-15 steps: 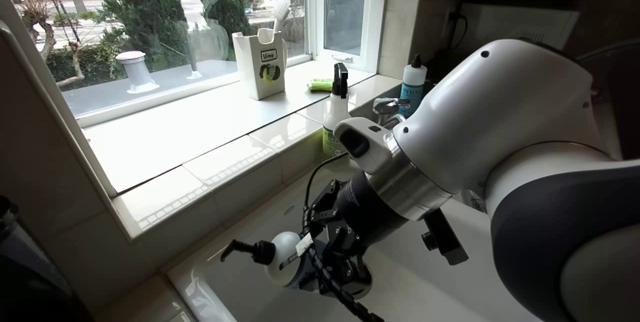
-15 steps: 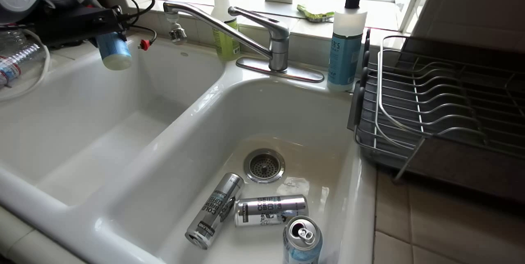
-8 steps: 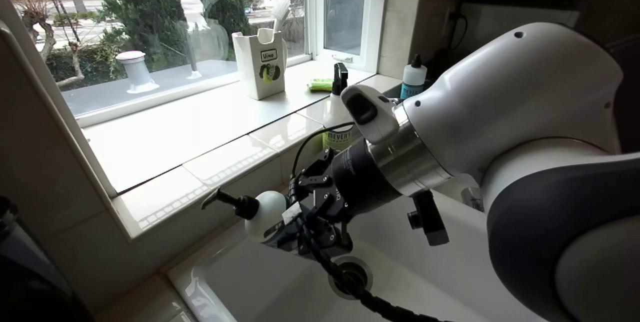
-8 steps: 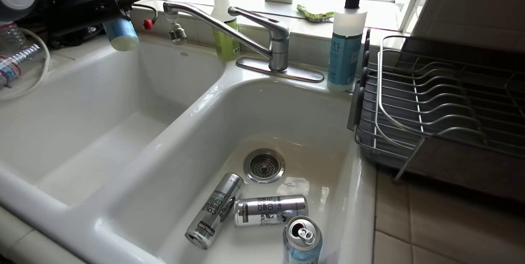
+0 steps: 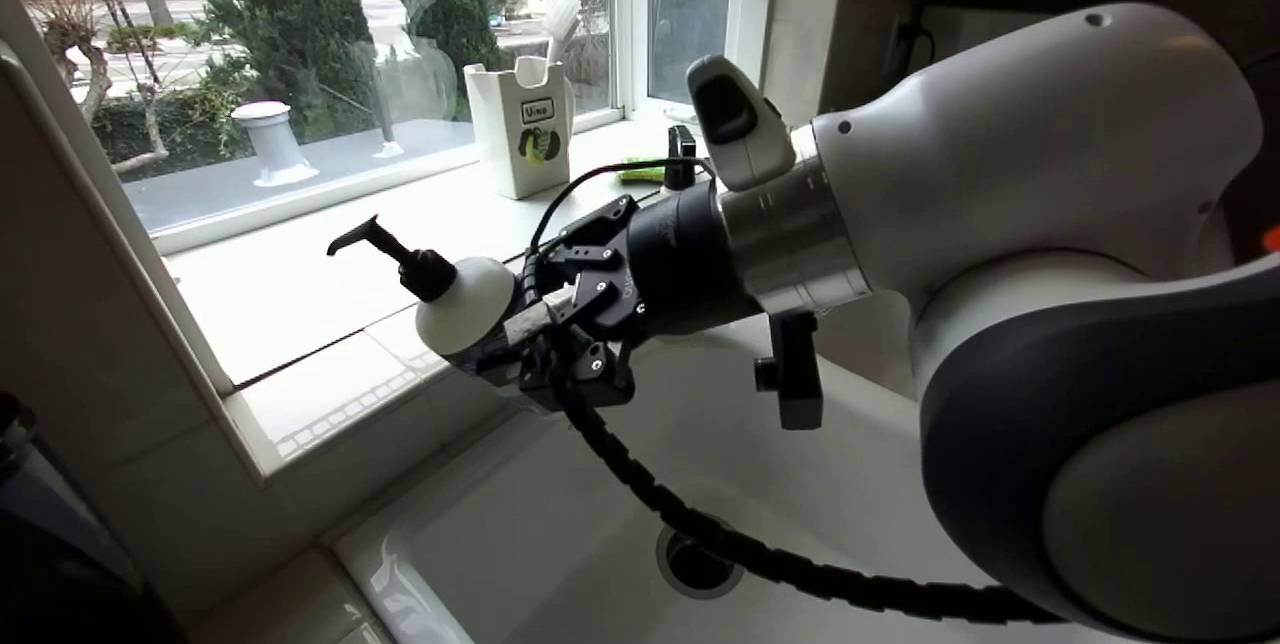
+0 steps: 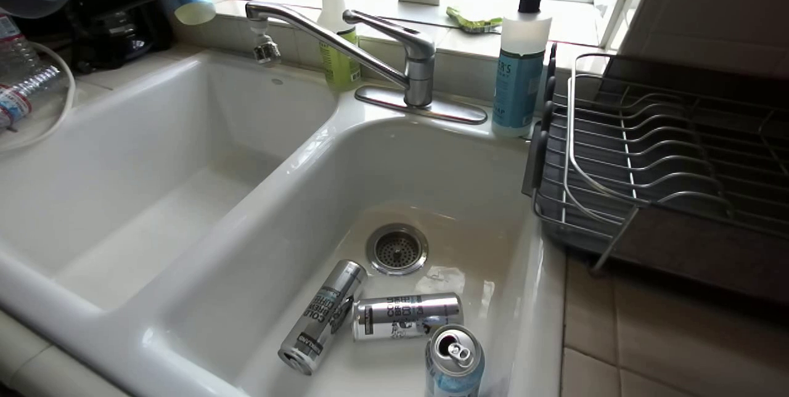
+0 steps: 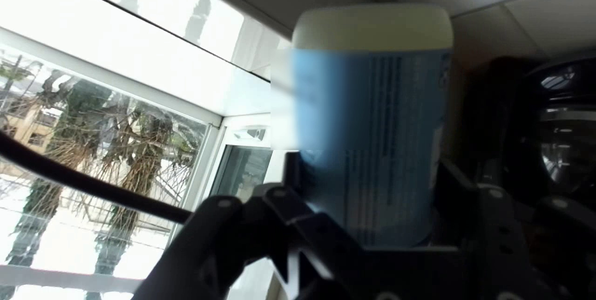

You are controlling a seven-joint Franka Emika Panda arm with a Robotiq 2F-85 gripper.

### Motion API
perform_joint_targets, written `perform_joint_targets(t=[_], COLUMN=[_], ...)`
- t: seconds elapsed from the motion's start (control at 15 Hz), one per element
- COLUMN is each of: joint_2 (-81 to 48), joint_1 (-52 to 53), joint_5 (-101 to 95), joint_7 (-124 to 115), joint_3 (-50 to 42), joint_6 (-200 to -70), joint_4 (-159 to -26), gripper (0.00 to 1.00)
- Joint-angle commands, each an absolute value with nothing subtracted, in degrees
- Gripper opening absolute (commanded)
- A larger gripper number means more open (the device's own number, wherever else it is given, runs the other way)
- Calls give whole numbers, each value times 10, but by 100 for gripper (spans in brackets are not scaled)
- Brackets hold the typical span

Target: Pick up the bottle from the left sink and put it on the window sill

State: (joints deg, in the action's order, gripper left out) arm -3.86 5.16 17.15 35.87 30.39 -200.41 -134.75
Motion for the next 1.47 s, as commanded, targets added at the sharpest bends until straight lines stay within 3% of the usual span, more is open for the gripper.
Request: perform_joint_targets(t=[0.0, 0.2, 0.27, 0.6, 1.4], joint_2=[-87, -132, -139, -194, -278], joint_1=[38, 20, 83, 108, 122], joint_5=[127, 79, 28, -54, -117], joint_7=[332, 298, 244, 156, 88], joint_3=[309, 314, 235, 174, 140], joint_6=[-2066, -2117, -2129, -2178, -2213], joint_4=[-1305, -1277, -1270, -1230, -1148], gripper=[44, 44, 44, 44, 44])
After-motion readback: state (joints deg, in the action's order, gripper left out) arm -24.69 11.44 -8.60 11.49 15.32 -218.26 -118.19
